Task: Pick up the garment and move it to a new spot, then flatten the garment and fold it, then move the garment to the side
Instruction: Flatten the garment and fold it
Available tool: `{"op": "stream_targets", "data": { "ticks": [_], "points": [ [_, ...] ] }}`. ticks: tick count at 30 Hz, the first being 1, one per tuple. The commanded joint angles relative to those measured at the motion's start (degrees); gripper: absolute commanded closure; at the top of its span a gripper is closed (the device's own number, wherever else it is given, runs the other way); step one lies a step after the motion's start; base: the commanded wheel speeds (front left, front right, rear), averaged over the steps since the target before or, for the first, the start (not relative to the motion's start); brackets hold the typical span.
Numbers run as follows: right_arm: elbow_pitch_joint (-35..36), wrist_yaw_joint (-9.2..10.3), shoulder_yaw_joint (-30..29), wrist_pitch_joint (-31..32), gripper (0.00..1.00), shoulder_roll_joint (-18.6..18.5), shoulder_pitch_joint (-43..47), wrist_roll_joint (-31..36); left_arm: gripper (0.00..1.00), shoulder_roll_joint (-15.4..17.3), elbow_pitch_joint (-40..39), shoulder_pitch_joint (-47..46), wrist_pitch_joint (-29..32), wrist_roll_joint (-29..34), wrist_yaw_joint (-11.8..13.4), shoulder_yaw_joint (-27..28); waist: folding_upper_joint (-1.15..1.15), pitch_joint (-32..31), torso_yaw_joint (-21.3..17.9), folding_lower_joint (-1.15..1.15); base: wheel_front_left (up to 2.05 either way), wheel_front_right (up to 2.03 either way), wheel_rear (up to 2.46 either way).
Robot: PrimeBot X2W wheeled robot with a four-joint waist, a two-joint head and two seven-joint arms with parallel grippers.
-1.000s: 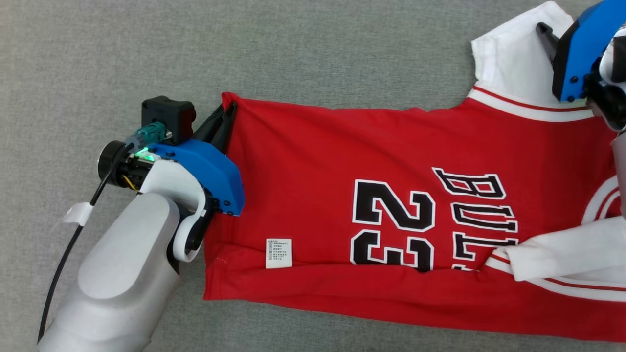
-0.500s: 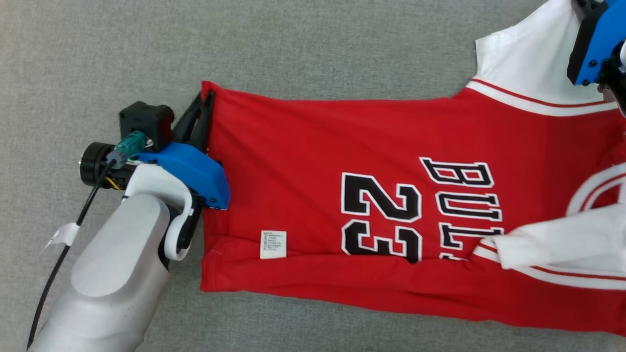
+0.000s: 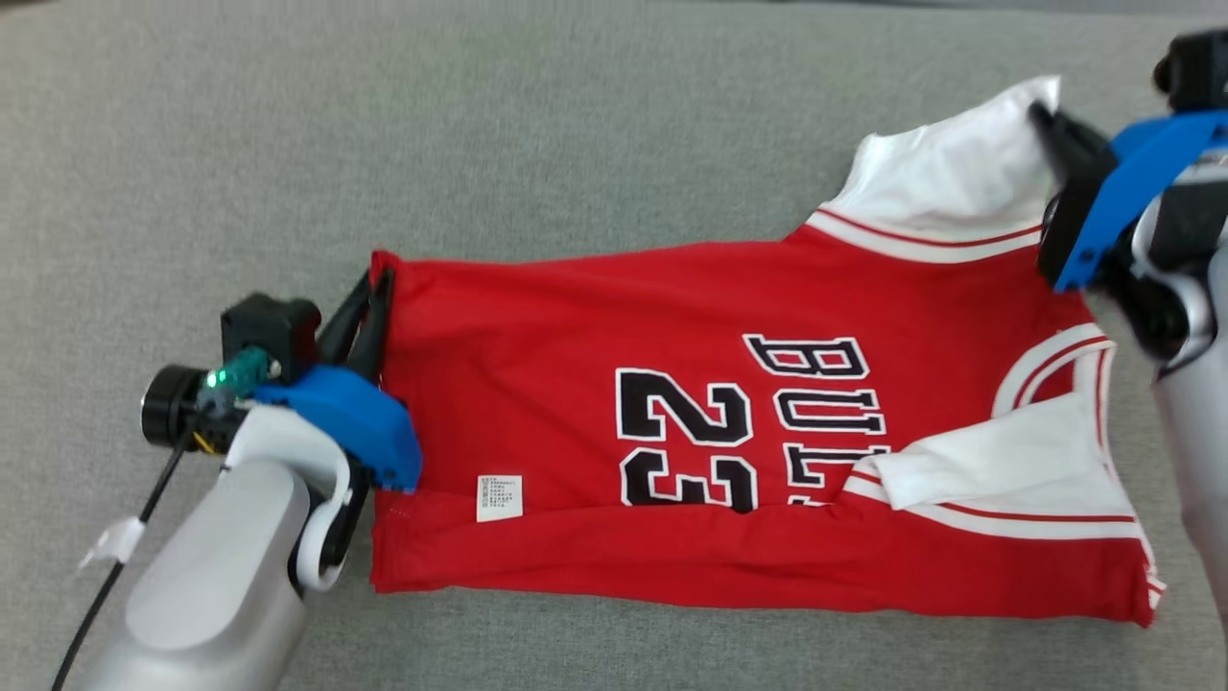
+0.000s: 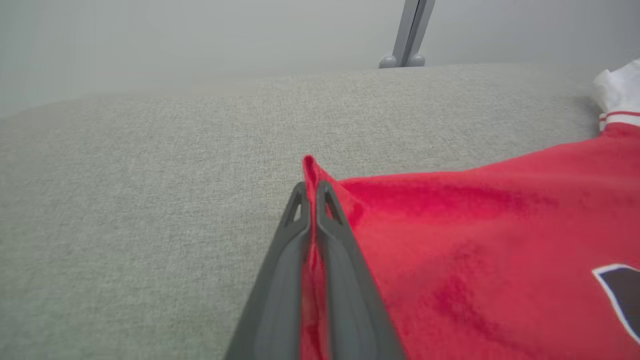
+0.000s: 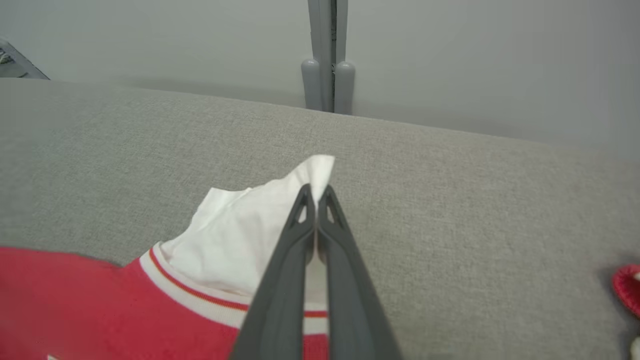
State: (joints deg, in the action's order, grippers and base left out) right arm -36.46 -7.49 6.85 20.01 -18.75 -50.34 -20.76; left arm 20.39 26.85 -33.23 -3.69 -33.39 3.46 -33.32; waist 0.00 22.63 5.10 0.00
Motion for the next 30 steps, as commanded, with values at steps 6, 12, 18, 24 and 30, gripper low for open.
{"op": "stream_targets", "data": {
  "ticks": [6, 12, 18, 24, 30],
  "points": [
    [12.0, -0.01, 3.1, 2.4, 1.0, -3.0, 13.2, -8.2, 1.0, 2.6, -0.4, 5.1, -4.6, 1.7, -2.3, -2.1, 0.0, -6.4, -2.7, 0.0, 0.0, 0.0, 0.0],
    [26.3, -0.01, -1.1, 3.8, 1.0, -2.5, 28.2, -10.7, 1.0, 4.4, 0.5, 8.8, -8.0, 2.0, -4.4, -3.5, 0.0, -9.2, -4.2, 0.0, 0.0, 0.0, 0.0],
    [35.2, -0.02, -5.5, 4.3, 1.0, 1.2, 38.7, -9.8, 1.0, 4.3, 0.6, 11.3, -9.6, 1.2, -3.9, -2.9, 0.0, -10.3, -5.0, 0.0, 0.0, 0.0, 0.0],
    [39.9, -0.01, -8.0, 5.6, 1.0, 4.9, 45.2, -8.2, 1.0, 3.8, 1.1, 13.4, -10.2, 0.1, -2.9, -2.0, 0.0, -11.2, -5.4, 0.0, 0.0, 0.0, 0.0],
    [42.4, -0.02, -9.4, 7.6, 0.15, 7.4, 49.6, -6.7, 0.0, 3.0, 1.1, 15.5, -10.6, -1.9, -1.7, -0.5, 0.0, -12.0, -5.4, 0.0, 0.0, 0.0, 0.0]
  ]
}}
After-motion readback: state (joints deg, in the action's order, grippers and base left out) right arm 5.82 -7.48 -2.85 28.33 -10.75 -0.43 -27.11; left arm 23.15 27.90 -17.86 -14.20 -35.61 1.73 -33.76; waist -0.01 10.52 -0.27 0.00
